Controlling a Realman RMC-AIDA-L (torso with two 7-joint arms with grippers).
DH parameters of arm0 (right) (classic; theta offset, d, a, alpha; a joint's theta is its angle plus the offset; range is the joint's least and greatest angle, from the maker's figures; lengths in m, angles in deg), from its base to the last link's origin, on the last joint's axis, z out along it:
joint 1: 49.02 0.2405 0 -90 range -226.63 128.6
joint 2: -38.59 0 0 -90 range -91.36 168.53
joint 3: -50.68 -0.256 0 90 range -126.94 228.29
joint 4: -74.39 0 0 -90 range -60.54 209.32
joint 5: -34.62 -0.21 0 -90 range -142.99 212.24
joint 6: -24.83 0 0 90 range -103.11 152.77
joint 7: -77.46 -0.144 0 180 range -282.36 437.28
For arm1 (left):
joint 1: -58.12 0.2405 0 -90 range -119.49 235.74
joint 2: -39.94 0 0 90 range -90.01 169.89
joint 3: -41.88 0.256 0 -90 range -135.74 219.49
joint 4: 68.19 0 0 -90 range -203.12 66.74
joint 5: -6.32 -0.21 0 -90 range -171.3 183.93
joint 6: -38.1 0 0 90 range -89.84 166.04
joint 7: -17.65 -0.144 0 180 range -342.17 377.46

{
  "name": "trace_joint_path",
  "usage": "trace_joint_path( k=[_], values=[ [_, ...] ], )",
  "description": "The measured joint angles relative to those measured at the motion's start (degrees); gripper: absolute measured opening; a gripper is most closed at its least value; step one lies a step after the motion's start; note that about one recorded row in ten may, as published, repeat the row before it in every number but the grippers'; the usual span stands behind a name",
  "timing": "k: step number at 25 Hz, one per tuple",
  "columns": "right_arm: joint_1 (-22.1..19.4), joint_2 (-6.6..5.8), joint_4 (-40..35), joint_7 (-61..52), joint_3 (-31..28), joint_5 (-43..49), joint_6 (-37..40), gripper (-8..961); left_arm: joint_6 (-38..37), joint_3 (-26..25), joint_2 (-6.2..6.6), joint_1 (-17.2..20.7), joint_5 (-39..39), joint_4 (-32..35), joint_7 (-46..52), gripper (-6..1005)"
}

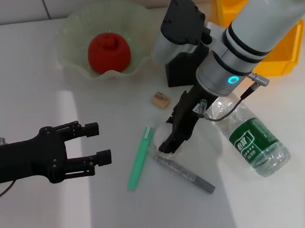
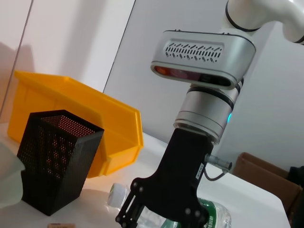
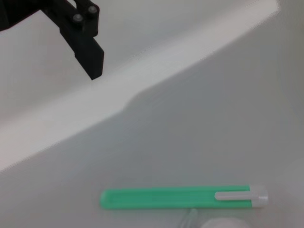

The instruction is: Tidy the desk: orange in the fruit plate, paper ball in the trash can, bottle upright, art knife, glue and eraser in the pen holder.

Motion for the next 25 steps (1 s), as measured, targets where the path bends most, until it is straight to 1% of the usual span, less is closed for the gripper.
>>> trace_joint_path(
  k=[10,12,15,17,18,19,20,25],
  values=[
    [-0.3,0.04,-0.3,0.0,0.5,-0.5,-0.6,686,0.3,0.0,0.01,-0.1,0.0,0.0,0.0,816],
    [-0.6,0.0,-1.0,-0.2,0.4,-0.5,0.1,617,0.3,0.0,0.0,-0.1,0.0,0.0,0.0,816],
    [-2.0,-0.37,-4.2,-0.5,-0.5,-0.1,3.0,513,0.3,-0.1,0.04,0.0,0.0,0.0,0.0,815],
    [-3.8,-0.59,-8.6,-1.5,-1.2,0.5,5.4,507,0.3,-0.2,0.12,0.1,0.0,0.0,0.1,815],
    [-5.9,-0.69,-14.2,-3.6,-2.2,2.7,7.9,503,0.3,-0.2,0.16,0.2,0.0,0.0,0.1,815],
    [-7.1,-0.69,-17.3,-4.5,-2.7,4.1,9.1,500,0.3,-0.2,0.16,0.2,0.0,0.0,0.1,815],
    [-7.1,-0.69,-17.3,-4.5,-2.7,4.1,9.1,497,0.3,-0.2,0.16,0.2,0.0,0.0,0.1,814],
    [-12.8,-0.65,-34.2,-9.3,-5.7,10.2,16.2,502,0.3,-0.2,0.18,0.3,0.0,0.0,0.1,814]
  ],
)
